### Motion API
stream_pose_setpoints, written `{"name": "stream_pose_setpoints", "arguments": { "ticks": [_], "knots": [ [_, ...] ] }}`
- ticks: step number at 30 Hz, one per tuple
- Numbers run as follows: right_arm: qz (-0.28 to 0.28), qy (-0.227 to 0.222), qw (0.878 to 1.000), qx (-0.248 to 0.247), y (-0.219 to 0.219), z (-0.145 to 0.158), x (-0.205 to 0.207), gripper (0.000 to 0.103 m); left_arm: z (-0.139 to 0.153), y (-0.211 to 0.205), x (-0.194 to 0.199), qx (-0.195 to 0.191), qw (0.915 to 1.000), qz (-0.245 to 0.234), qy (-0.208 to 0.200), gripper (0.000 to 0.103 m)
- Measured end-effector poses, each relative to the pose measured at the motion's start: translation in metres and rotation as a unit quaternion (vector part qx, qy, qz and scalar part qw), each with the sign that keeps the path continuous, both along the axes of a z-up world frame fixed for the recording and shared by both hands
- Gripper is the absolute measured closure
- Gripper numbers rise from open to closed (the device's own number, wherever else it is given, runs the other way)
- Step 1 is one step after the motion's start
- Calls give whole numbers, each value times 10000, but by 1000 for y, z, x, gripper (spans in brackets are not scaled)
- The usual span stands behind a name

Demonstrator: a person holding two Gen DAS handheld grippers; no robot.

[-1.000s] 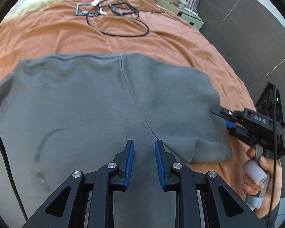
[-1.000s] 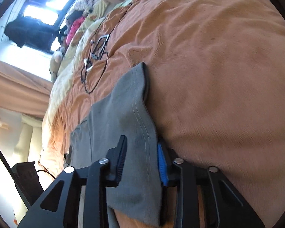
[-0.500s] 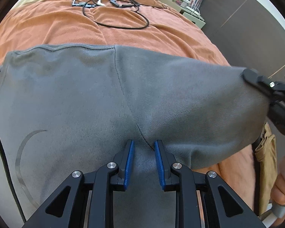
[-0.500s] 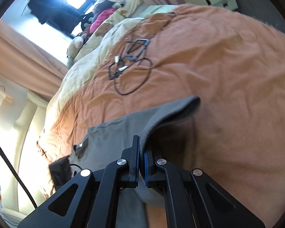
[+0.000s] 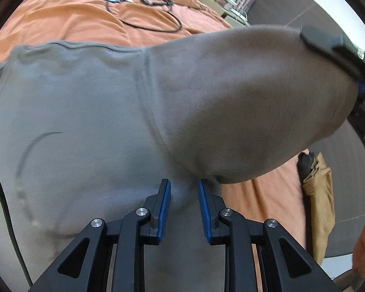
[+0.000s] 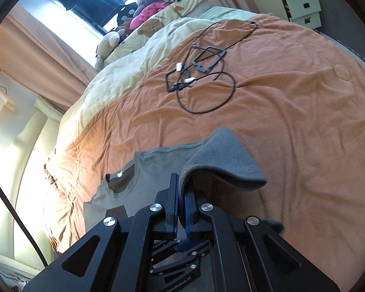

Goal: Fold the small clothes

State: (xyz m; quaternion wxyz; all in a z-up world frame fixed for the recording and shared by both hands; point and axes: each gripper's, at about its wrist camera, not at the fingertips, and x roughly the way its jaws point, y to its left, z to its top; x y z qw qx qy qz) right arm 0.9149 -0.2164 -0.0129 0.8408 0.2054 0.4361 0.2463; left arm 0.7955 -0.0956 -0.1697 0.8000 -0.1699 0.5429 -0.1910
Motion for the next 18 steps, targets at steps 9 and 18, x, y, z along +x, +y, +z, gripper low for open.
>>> {"name": "stream_pose_setpoints", "arguments": {
  "ticks": [9, 18],
  "knots": [
    [305, 156, 9992, -227, 52, -5, -15, 102, 27, 78, -25, 87, 9987, 488, -114, 79],
    [714, 438, 9962, -232, 99, -23, -25, 29, 39, 140, -45, 197, 9957, 896, -114, 77]
  ]
}}
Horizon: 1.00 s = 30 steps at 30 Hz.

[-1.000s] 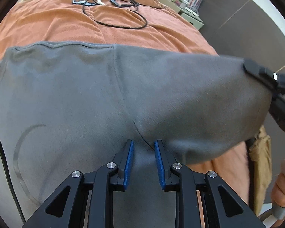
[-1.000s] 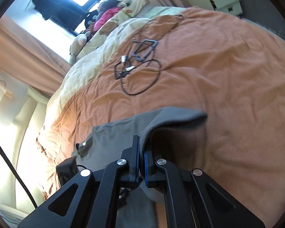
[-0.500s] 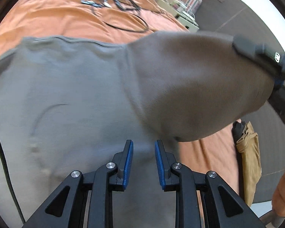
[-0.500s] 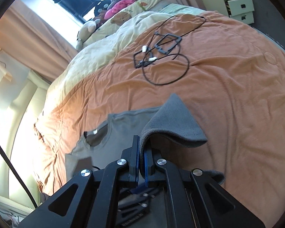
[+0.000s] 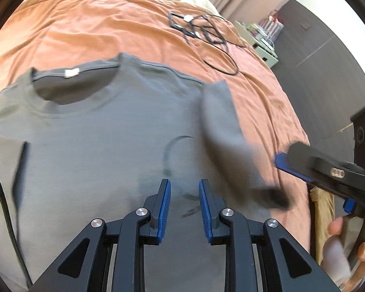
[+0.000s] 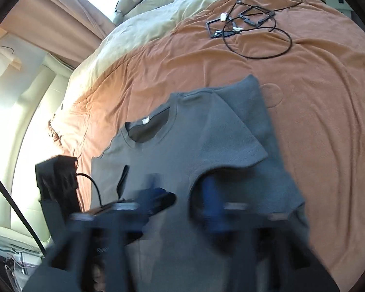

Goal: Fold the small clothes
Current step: 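Lay the second side over the shirt back with the right tool while the left tool pinches it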

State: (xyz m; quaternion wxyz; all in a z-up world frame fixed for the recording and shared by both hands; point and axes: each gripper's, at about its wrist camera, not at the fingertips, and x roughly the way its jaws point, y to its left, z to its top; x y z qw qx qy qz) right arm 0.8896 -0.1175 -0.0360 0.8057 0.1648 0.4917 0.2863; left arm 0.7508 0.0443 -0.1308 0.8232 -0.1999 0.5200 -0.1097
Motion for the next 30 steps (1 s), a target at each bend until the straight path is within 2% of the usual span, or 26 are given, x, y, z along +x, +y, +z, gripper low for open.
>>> {"name": "stream_pose_setpoints", "arguments": {
  "ticks": [3, 5, 7, 11, 15, 18, 24, 25, 26, 27, 28, 29, 30],
  "knots": [
    [-76, 5, 9999, 149, -11, -4, -1, 29, -3, 8, -2, 30, 10000, 30, 64, 72],
    [-239, -91, 9996, 99, -24, -9, -8, 29, -6, 9, -1, 80, 9999, 61, 67, 61],
    [-484, -157, 9987, 19, -39, -17, -15, 29, -9, 10, 1, 97, 9999, 46, 70, 55],
    [-960, -86, 9953, 96, -74, -40, -20, 29, -17, -1, 7, 115, 9998, -117, 64, 55],
    [-1141, 217, 9924, 395, -94, -66, -21, 50, -22, -18, 11, 250, 9991, -347, 25, 55],
    [-1144, 288, 9910, 639, -99, -79, -26, 50, -26, -31, 15, 337, 9983, -476, 11, 55],
    [-1053, 683, 9830, 1338, -104, -109, -24, 50, -37, -51, 23, 879, 9943, -602, -78, 55],
    [-1055, 720, 9814, 1434, -104, -117, -17, 50, -39, -54, 24, 975, 9934, -608, -75, 61],
    [-1078, 787, 9793, 1524, -104, -123, -14, 50, -41, -56, 25, 1006, 9928, -652, -70, 75],
    [-1102, 869, 9773, 1588, -103, -129, -9, 50, -44, -58, 25, 1006, 9924, -706, -47, 83],
    [-1123, 929, 9758, 1633, -104, -135, -5, 50, -45, -59, 25, 1062, 9916, -735, -21, 94],
    [-1177, 917, 9747, 1665, -107, -137, -2, 50, -46, -60, 24, 1195, 9902, -725, -26, 99],
    [-1257, 862, 9738, 1690, -109, -139, 1, 51, -45, -60, 22, 1240, 9897, -710, -53, 99]
  ]
}}
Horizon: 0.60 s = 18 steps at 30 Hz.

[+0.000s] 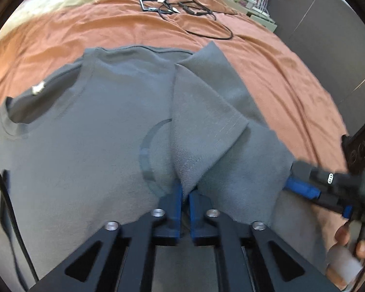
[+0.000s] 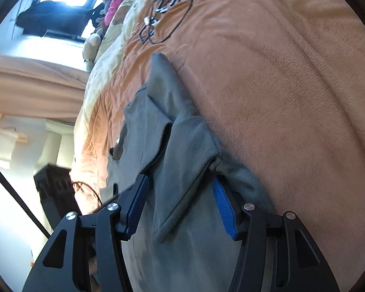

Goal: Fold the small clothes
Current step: 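Lay the second side over the shirt back with the right tool while the left tool pinches it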

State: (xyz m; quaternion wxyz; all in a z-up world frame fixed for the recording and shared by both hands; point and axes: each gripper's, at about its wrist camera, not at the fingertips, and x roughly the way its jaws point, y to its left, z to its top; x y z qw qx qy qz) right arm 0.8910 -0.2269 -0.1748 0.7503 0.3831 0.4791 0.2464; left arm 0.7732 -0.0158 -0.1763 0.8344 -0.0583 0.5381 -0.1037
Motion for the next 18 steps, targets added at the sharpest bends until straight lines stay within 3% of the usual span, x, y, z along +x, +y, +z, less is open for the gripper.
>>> {"name": "stream_pose_setpoints", "arguments": {
  "ticks": [6, 11, 14, 18],
  "knots": [
    [-376, 160, 9991, -146, -17, -11, 5, 87, 2, 14, -4, 69, 9996, 218, 169, 98],
    [-402, 152, 9985, -341, -18, -2, -2, 88, 7, 25, -10, 107, 9983, 415, 407, 89],
    [-427, 169, 9979, -460, -14, 7, -6, 88, 19, 31, -14, 362, 9976, 463, 364, 89],
    [-372, 72, 9980, -512, -9, 24, -12, 84, 39, 33, -13, 282, 9983, 492, 137, 87]
  ]
}}
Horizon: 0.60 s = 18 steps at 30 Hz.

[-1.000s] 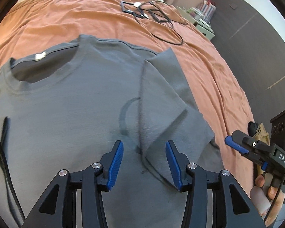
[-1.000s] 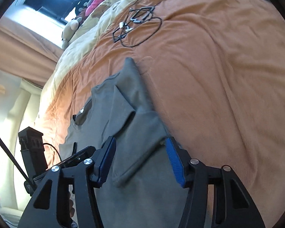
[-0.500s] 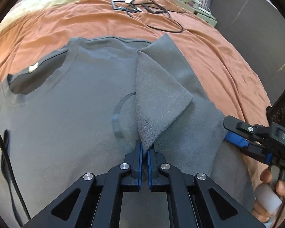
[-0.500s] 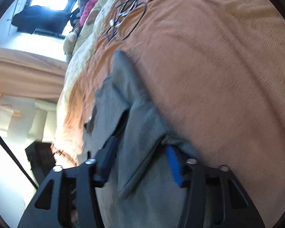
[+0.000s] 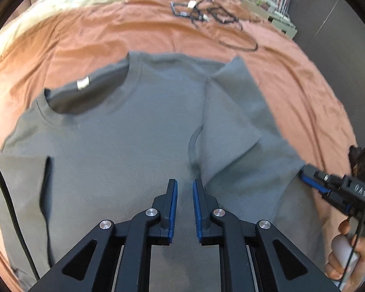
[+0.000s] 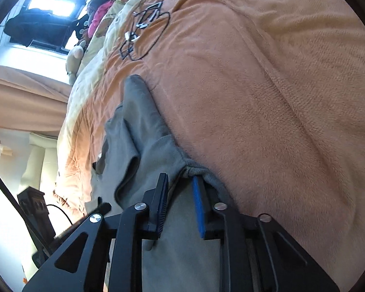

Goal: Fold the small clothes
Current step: 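Lay the second side over the shirt back with the right tool while the left tool pinches it, then open both tools and release the folded side of the grey T-shirt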

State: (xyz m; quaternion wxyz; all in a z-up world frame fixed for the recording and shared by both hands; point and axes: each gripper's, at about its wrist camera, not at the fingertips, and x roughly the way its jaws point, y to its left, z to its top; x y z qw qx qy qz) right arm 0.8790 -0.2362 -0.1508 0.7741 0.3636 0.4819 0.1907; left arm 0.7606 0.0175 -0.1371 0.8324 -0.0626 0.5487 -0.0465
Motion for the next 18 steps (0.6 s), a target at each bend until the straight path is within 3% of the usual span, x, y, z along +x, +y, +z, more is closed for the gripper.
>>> {"name": "stream_pose_setpoints", "arguments": {
  "ticks": [2, 4, 8, 14, 18],
  "knots": [
    [40, -196, 9997, -102, 0, 12, -1, 84, 9, -6, 3, -68, 9999, -36, -144, 62],
    [88, -369, 9985, -384, -1, 18, -3, 83, 13, -17, 8, -127, 9994, -149, -269, 46],
    [110, -501, 9972, -552, 0, 22, -4, 62, 6, -47, 23, -120, 9987, -403, -273, 45],
    [99, -512, 9963, -689, 2, 18, -1, 62, -12, -81, 48, -19, 9981, -575, -204, 45],
    [156, -434, 9970, -620, 0, 11, 2, 62, -32, -93, 62, 447, 9975, -535, -59, 45]
  ]
}}
